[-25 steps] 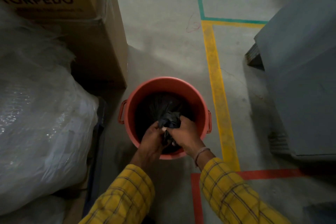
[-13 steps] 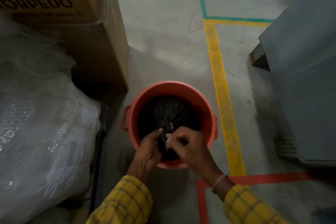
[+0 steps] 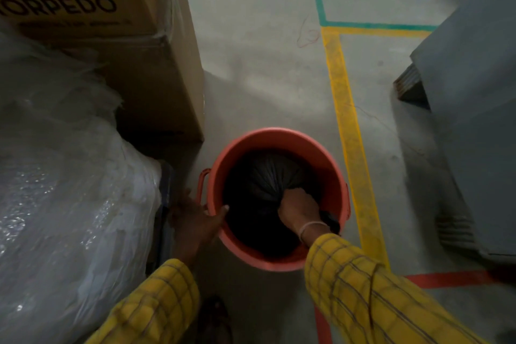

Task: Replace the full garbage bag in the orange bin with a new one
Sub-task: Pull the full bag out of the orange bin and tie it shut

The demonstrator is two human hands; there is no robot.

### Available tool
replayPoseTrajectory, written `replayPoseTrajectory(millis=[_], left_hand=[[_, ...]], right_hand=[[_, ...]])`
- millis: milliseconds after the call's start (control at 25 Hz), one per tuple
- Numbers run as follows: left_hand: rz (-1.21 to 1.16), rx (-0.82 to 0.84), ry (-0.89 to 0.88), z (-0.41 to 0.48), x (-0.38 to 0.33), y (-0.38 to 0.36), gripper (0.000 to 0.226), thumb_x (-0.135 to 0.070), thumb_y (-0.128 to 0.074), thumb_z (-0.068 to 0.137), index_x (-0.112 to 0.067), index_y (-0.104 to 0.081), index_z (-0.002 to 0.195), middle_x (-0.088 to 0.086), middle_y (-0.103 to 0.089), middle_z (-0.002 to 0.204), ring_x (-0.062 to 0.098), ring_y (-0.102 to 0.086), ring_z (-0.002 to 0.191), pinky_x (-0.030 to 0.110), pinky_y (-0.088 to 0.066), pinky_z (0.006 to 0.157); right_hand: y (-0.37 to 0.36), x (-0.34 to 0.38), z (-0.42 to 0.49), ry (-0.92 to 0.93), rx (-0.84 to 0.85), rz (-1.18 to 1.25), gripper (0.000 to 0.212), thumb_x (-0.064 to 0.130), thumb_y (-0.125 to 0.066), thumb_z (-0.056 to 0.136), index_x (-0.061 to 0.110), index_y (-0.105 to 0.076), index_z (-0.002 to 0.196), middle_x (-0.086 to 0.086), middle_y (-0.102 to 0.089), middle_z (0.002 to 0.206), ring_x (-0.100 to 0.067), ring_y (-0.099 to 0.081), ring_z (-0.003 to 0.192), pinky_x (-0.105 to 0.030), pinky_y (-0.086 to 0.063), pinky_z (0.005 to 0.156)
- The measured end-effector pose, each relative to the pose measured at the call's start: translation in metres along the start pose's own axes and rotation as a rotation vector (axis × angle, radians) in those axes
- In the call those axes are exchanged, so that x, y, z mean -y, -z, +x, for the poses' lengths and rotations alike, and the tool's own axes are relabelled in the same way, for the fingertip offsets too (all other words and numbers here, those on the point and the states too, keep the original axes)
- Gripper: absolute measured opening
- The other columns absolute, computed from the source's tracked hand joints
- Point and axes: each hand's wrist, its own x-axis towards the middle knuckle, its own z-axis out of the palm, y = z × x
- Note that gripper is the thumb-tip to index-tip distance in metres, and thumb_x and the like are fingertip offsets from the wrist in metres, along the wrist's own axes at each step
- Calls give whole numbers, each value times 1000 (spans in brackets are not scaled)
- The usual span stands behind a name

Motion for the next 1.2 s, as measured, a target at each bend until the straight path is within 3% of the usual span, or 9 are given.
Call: replayPoseTrajectory(millis=[80,160,280,520,720,960,1080,1200], left_hand=[[-172,217,183,-2,5,-16,103,-52,-83,61,-31,-19,138,16,-58,127,41,-64,105,54,-58,87],[-197,188,193,-6,4,-28,98,-43,-79,60,-35,-19,136,17,-65,116,42,-68,93,53,-61,77],[-221,57,171,-11,-1,-40,88,-34,-73,74,-29,-22,145,24,-65,121,44,-65,104,47,-53,90],[-271,-33,230,-24,-21,-58,79,-23,-69,78,-28,-29,145,27,-66,117,47,-64,106,49,-50,92],[-188,-10,191,-32,-19,-69,81,-21,-69,79,-19,-27,149,30,-65,119,49,-63,107,51,-51,91],[-108,-37,104,-38,-4,-57,86,-39,-64,80,-28,-18,152,28,-66,114,50,-65,101,52,-51,86],[-93,-47,102,-37,5,-52,82,-44,-63,86,-27,-17,152,28,-66,115,49,-65,101,52,-51,85],[-96,-72,164,-32,-2,-51,80,-39,-61,87,-29,-14,152,29,-65,113,49,-65,100,50,-50,83]], right_hand=[[-6,-4,-9,141,-27,-167,32,15,-43,97,5,-66,117,-21,-67,121,-41,-66,112,-44,-54,89],[-8,-7,-9,210,-43,-242,32,15,-39,100,7,-64,117,-19,-66,121,-40,-66,112,-43,-53,87],[1,-6,-5,220,-56,-245,31,15,-42,98,7,-66,115,-18,-67,119,-40,-66,110,-43,-54,85],[19,-8,-18,78,-56,32,26,15,-52,90,2,-69,104,-22,-69,116,-43,-64,108,-41,-52,85],[27,-20,-27,80,-132,98,23,18,-52,92,4,-69,97,-23,-70,109,-44,-65,104,-41,-52,82],[43,-30,-11,-19,-215,285,23,18,-54,93,2,-70,98,-25,-71,110,-44,-64,106,-43,-51,85],[45,-12,-13,37,-210,260,25,19,-54,93,3,-71,100,-24,-72,109,-43,-66,106,-43,-52,85],[26,16,-44,206,-150,116,23,18,-53,92,4,-70,100,-23,-72,107,-44,-66,103,-44,-53,83]])
